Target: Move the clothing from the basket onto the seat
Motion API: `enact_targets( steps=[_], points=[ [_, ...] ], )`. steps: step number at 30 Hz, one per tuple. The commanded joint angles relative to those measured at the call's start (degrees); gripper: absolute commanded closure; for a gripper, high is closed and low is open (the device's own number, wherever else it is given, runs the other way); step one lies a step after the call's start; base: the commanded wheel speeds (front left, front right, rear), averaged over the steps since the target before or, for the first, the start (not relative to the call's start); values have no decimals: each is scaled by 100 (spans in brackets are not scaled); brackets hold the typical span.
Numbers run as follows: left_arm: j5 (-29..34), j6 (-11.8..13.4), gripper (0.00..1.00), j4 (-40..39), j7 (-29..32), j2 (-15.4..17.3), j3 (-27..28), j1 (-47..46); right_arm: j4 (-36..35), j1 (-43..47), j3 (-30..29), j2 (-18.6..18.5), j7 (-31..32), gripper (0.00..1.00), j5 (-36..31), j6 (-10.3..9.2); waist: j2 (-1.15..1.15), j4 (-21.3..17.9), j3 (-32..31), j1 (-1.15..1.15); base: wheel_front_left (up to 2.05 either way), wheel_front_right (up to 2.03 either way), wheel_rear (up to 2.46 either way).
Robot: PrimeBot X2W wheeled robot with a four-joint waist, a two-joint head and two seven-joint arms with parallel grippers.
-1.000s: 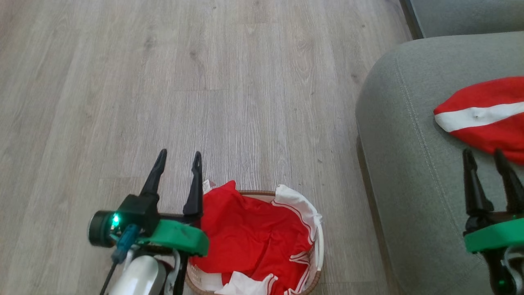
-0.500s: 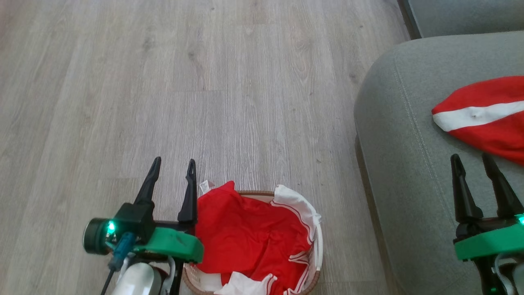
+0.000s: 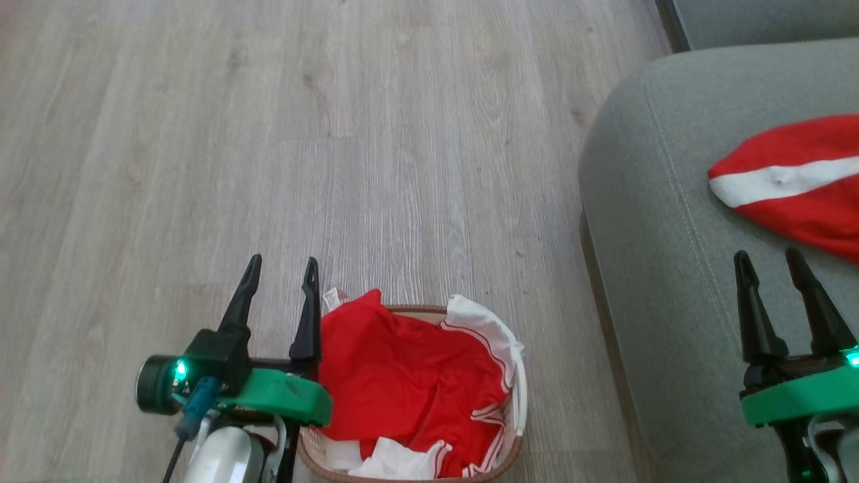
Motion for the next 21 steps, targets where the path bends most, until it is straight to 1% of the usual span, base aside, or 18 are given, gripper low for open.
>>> enact_targets(
  steps=[1,6,11,17,21],
  points=[
    [95,-27,0,-201,-55,-22,240,-204,-231,-189,91,-99,-53,0,45,-1,0,-58,95,0,0,0,0],
    [176,-55,0,-168,-55,-107,218,-350,-264,-447,139,-188,-53,0,174,-1,0,-180,403,0,0,0,0],
    [222,-12,0,-6,-55,-170,95,-609,-291,-708,155,-331,-53,0,329,-1,0,-306,843,0,0,0,0],
    [183,53,0,469,-55,-199,-122,-1031,-384,-1037,87,-489,-53,0,521,-1,0,-437,1358,0,0,0,0],
    [-70,194,0,867,-55,-203,-344,-1328,-443,-1251,23,-602,-53,0,615,-1,0,-532,1666,0,0,0,0]
  ],
)
